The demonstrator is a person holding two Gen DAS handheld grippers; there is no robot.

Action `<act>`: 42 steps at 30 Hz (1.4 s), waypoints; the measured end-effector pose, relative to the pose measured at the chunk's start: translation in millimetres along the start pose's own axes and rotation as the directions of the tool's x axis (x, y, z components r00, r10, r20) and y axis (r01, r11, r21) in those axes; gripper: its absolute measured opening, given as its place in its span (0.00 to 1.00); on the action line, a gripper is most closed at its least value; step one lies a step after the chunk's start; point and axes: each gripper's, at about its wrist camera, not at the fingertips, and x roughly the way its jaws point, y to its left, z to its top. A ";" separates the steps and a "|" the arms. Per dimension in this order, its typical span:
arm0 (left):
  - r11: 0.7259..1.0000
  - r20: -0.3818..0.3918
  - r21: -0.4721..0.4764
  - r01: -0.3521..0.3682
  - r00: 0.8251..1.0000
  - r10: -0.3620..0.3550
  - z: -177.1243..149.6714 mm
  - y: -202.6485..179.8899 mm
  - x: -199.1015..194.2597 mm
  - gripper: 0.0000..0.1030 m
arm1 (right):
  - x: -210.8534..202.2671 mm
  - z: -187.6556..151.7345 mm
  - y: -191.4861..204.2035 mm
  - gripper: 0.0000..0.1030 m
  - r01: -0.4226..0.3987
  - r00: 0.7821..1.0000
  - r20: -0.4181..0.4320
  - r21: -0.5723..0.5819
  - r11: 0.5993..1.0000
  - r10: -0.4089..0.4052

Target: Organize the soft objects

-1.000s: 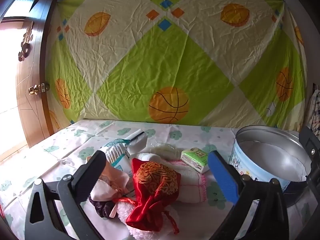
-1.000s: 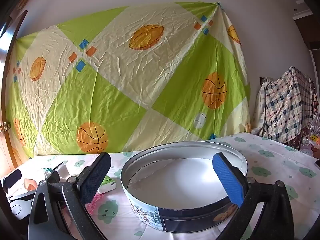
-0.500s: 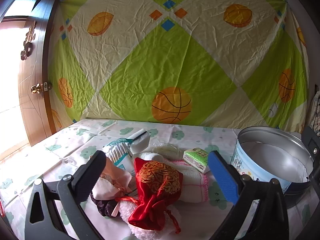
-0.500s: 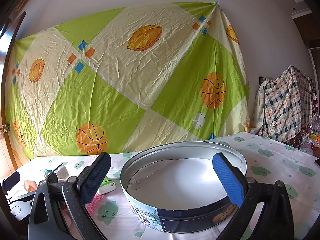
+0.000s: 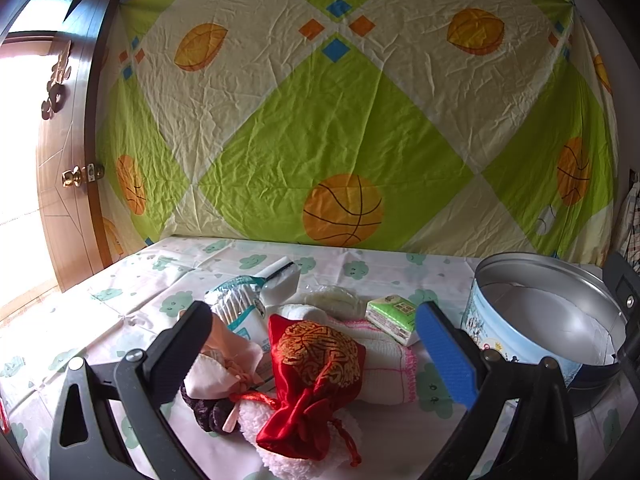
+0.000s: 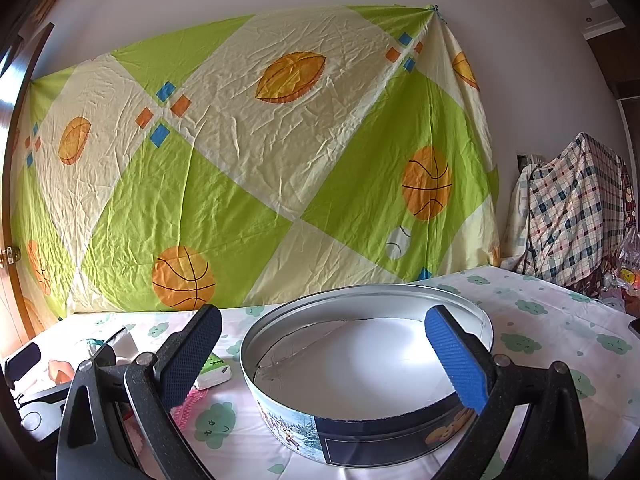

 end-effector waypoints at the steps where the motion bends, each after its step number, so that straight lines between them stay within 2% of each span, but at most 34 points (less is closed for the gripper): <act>1: 1.000 0.000 0.000 0.000 1.000 0.000 0.1 -0.1 0.1 1.00 | -0.5 0.1 0.0 1.00 0.000 1.000 0.001 0.001 1.000 0.000; 42: 1.000 -0.011 0.003 0.015 1.000 -0.015 -4.0 -2.9 -0.8 1.00 | 1.4 -0.2 2.6 1.00 -0.017 1.000 -0.014 -0.010 1.000 0.017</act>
